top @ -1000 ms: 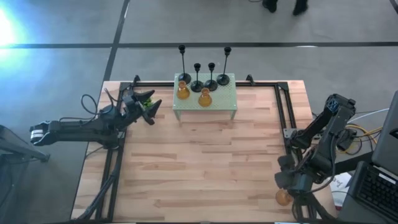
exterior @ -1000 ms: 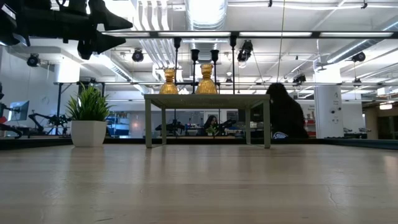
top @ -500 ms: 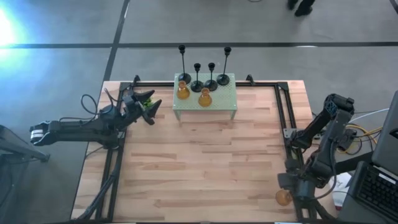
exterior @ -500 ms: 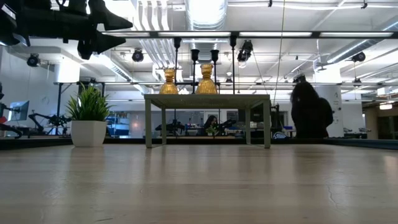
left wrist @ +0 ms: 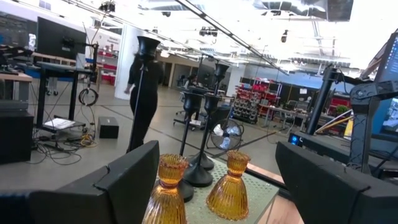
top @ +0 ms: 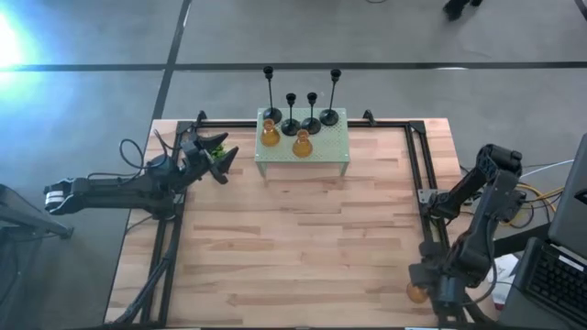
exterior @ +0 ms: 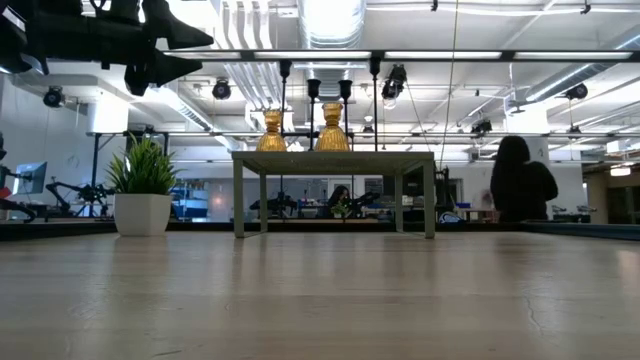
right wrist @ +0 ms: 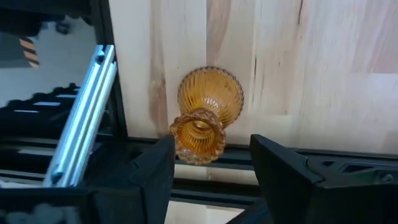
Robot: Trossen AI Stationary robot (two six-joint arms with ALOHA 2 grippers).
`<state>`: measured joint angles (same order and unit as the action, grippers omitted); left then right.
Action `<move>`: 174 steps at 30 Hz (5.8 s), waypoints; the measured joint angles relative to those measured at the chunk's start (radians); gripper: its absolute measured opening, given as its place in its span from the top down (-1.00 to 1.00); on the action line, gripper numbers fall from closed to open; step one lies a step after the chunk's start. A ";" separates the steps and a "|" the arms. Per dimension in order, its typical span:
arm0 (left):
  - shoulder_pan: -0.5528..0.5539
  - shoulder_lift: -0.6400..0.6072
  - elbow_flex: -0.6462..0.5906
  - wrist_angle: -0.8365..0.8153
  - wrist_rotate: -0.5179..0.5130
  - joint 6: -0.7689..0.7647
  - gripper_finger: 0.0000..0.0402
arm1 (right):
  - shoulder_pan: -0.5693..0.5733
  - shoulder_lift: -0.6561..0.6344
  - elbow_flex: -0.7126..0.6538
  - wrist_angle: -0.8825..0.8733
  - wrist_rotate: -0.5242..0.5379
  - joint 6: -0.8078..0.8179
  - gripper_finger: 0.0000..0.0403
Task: Pick & Place candle stick holders
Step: Put the orange glass candle holder on the shelf aligned with the other orange glass candle holders
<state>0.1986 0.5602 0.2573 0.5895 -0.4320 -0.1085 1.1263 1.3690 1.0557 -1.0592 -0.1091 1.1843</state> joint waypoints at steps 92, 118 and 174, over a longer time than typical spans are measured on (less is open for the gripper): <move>0.000 0.001 0.000 -0.004 0.000 0.000 -0.62 | 0.001 0.051 -0.125 0.092 0.075 -0.048 0.87; 0.000 0.000 0.000 -0.006 0.000 0.000 -0.62 | -0.335 -0.071 -0.131 0.095 -0.031 -0.289 0.90; 0.000 0.000 0.000 -0.007 0.000 0.000 -0.62 | -1.617 0.472 0.985 -0.421 -0.036 -1.206 0.90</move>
<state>0.1986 0.5606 0.2569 0.5823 -0.4316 -0.1081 -0.4903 1.8408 2.0402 -1.4805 -0.1448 -0.0216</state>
